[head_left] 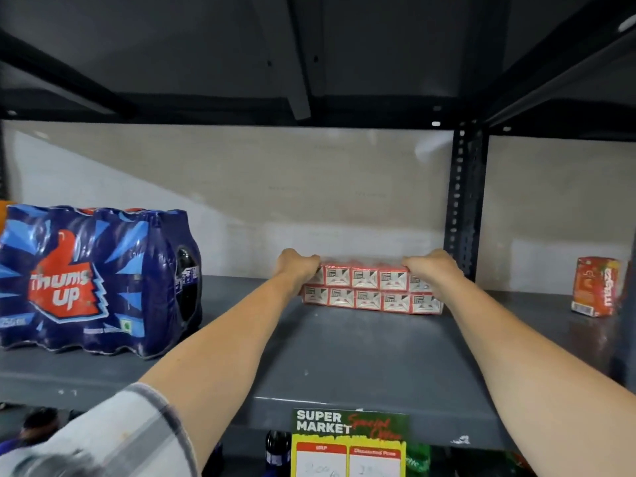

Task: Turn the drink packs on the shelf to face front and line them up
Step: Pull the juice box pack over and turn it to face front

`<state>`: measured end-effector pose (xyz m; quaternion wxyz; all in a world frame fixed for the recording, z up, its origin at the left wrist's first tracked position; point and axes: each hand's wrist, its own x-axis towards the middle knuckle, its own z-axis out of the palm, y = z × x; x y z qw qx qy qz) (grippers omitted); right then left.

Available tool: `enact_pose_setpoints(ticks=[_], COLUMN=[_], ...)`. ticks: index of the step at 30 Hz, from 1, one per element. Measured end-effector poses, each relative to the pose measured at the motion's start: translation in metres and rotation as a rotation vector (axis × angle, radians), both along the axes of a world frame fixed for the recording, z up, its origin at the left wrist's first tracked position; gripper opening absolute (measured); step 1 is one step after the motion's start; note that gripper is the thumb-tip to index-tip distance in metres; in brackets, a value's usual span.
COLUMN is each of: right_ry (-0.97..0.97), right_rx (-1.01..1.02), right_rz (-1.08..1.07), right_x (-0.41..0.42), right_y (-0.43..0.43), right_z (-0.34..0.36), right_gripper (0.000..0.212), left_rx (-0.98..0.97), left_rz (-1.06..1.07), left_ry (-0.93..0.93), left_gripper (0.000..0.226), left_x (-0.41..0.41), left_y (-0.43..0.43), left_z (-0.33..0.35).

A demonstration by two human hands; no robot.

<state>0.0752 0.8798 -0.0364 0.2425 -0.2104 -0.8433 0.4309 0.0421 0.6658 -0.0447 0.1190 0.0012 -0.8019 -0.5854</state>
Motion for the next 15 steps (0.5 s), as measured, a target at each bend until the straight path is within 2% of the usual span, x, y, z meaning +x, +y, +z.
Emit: enact_pose_setpoints(ticks=[6, 9, 12, 15], right_ry=[0.098, 0.097, 0.114, 0.149], right_rx=[-0.152, -0.215, -0.249, -0.269], right_rz=[0.116, 0.165, 0.203, 0.237], right_x=[-0.005, 0.013, 0.032, 0.046], right_y=[-0.018, -0.021, -0.022, -0.024], right_z=[0.003, 0.008, 0.013, 0.014], right_gripper=[0.020, 0.033, 0.045, 0.079], left_rx=[0.060, -0.003, -0.178, -0.339], left_rz=[0.054, 0.033, 0.049, 0.081], left_ry=[0.010, 0.053, 0.078, 0.128], left_gripper=[0.025, 0.030, 0.020, 0.027], left_x=[0.000, 0.003, 0.016, 0.033], left_y=[-0.035, -0.052, -0.058, -0.065], left_z=[0.002, 0.003, 0.003, 0.004])
